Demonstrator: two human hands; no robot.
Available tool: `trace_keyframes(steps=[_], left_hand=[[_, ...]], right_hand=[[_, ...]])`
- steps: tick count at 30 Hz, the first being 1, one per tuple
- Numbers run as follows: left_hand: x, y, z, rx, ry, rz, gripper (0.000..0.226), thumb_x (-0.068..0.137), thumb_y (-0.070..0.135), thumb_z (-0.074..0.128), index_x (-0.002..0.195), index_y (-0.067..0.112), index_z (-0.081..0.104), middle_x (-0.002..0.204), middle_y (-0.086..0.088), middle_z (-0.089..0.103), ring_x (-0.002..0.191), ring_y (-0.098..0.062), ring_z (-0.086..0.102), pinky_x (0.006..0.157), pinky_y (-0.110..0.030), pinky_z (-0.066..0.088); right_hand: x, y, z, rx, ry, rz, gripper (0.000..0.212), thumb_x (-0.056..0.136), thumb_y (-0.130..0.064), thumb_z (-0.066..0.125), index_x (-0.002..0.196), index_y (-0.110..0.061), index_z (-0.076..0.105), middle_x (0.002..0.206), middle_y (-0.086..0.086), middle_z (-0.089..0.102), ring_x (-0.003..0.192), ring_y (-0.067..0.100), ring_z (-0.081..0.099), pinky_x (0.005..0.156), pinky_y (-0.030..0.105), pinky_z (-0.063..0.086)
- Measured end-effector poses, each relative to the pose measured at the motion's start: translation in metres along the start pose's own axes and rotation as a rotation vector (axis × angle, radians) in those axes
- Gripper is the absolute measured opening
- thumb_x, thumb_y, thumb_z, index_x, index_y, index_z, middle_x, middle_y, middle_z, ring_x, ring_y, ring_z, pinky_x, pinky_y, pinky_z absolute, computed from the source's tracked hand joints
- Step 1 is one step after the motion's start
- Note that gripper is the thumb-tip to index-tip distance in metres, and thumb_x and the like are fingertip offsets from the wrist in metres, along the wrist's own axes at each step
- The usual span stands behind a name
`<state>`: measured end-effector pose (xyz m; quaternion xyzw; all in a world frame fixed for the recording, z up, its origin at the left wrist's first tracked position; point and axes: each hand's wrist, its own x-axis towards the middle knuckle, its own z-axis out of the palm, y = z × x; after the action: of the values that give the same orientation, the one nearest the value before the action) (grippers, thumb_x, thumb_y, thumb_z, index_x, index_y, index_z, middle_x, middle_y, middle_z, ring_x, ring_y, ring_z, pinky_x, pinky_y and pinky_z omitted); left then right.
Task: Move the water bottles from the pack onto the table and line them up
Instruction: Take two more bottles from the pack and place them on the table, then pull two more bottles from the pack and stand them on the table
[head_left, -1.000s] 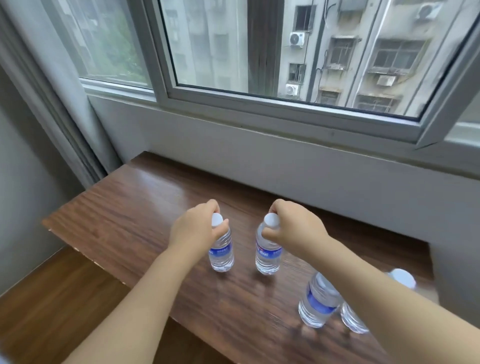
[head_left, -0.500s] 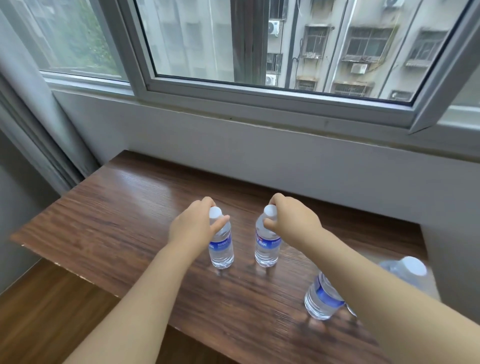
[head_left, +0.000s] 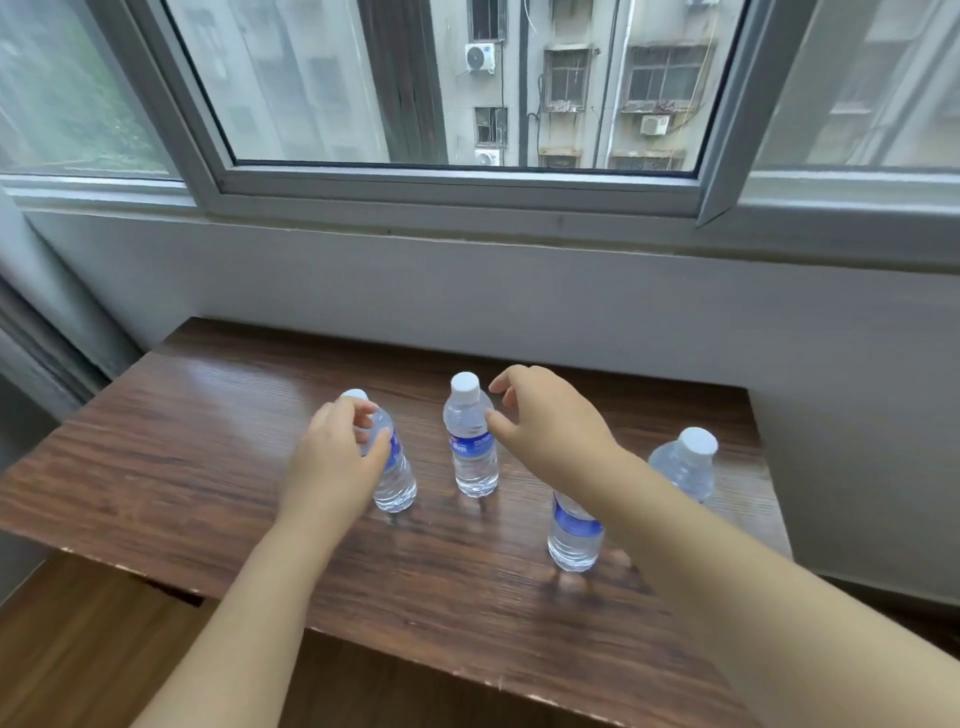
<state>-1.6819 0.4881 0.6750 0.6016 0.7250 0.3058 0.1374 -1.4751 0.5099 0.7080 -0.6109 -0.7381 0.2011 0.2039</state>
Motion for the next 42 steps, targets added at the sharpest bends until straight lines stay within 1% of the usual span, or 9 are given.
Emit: trace_keyframes(steps=[4, 8, 15, 18, 24, 29, 33, 37, 42], left_hand=[[-0.038, 0.064, 0.02, -0.231, -0.147, 0.167, 0.01, 0.089, 0.017, 0.061, 0.098, 0.022, 0.061, 0.098, 0.011, 0.064, 0.094, -0.005, 0.061, 0.086, -0.026, 0.048], [-0.089, 0.147, 0.056, -0.398, -0.3, 0.285, 0.013, 0.09, 0.017, 0.062, 0.097, 0.027, 0.064, 0.097, 0.015, 0.067, 0.092, 0.005, 0.061, 0.075, -0.006, 0.046], [-0.205, 0.281, 0.157, -0.584, -0.614, 0.354, 0.02, 0.09, 0.011, 0.062, 0.098, 0.029, 0.064, 0.102, 0.006, 0.071, 0.094, -0.004, 0.065, 0.086, -0.024, 0.049], [-0.26, 0.327, 0.204, -0.578, -0.763, 0.39, 0.017, 0.091, 0.01, 0.06, 0.104, 0.021, 0.064, 0.105, 0.004, 0.07, 0.098, -0.009, 0.066, 0.086, -0.021, 0.05], [-0.354, 0.398, 0.3, -0.46, -1.049, 0.491, 0.019, 0.091, 0.017, 0.061, 0.107, 0.028, 0.064, 0.104, 0.011, 0.07, 0.095, 0.002, 0.065, 0.08, -0.014, 0.045], [-0.419, 0.461, 0.382, -0.346, -1.255, 0.543, 0.02, 0.093, 0.017, 0.059, 0.111, 0.023, 0.063, 0.104, 0.011, 0.069, 0.099, 0.0, 0.063, 0.087, -0.02, 0.048], [-0.462, 0.521, 0.465, -0.242, -1.404, 0.57, 0.02, 0.093, 0.019, 0.059, 0.111, 0.025, 0.064, 0.107, 0.008, 0.07, 0.104, -0.01, 0.065, 0.097, -0.037, 0.049], [-0.501, 0.59, 0.542, -0.141, -1.5, 0.628, 0.017, 0.092, 0.021, 0.06, 0.108, 0.027, 0.064, 0.107, 0.006, 0.07, 0.103, -0.012, 0.064, 0.096, -0.037, 0.05], [-0.542, 0.683, 0.625, -0.043, -1.622, 0.695, 0.015, 0.091, 0.023, 0.061, 0.099, 0.036, 0.063, 0.107, 0.006, 0.069, 0.102, -0.012, 0.064, 0.096, -0.037, 0.05]], right_hand=[[-0.053, 0.033, -0.038, 0.172, 0.102, -0.036, 0.025, 0.091, -0.029, 0.055, 0.116, -0.024, 0.059, 0.103, -0.008, 0.061, 0.099, 0.01, 0.057, 0.086, 0.033, 0.049], [-0.129, 0.096, -0.088, 0.357, 0.221, 0.008, 0.021, 0.09, -0.021, 0.059, 0.11, -0.024, 0.063, 0.097, -0.011, 0.065, 0.092, 0.003, 0.06, 0.084, 0.022, 0.049], [-0.313, 0.241, -0.17, 0.468, 0.447, 0.314, 0.018, 0.092, -0.024, 0.059, 0.11, -0.026, 0.062, 0.098, -0.01, 0.067, 0.094, 0.002, 0.062, 0.083, 0.014, 0.048], [-0.401, 0.297, -0.189, 0.488, 0.569, 0.494, 0.017, 0.091, -0.025, 0.06, 0.108, -0.029, 0.062, 0.097, -0.01, 0.067, 0.092, 0.001, 0.062, 0.078, 0.01, 0.047], [-0.57, 0.379, -0.205, 0.548, 0.867, 0.885, 0.018, 0.089, -0.017, 0.064, 0.105, -0.026, 0.064, 0.098, -0.006, 0.068, 0.092, 0.007, 0.064, 0.075, 0.006, 0.046], [-0.684, 0.434, -0.197, 0.595, 1.052, 1.179, 0.018, 0.089, -0.023, 0.065, 0.103, -0.033, 0.063, 0.104, -0.008, 0.067, 0.098, 0.01, 0.064, 0.087, 0.026, 0.05], [-0.747, 0.482, -0.195, 0.622, 1.16, 1.381, 0.017, 0.09, -0.024, 0.062, 0.102, -0.035, 0.062, 0.105, -0.004, 0.067, 0.098, 0.011, 0.065, 0.089, 0.032, 0.052], [-0.787, 0.538, -0.206, 0.679, 1.209, 1.545, 0.016, 0.091, -0.023, 0.059, 0.101, -0.035, 0.06, 0.107, -0.002, 0.067, 0.099, 0.014, 0.065, 0.093, 0.038, 0.052], [-0.816, 0.606, -0.242, 0.734, 1.27, 1.657, 0.017, 0.093, -0.02, 0.058, 0.107, -0.029, 0.061, 0.105, -0.003, 0.067, 0.098, 0.012, 0.065, 0.087, 0.029, 0.05]])
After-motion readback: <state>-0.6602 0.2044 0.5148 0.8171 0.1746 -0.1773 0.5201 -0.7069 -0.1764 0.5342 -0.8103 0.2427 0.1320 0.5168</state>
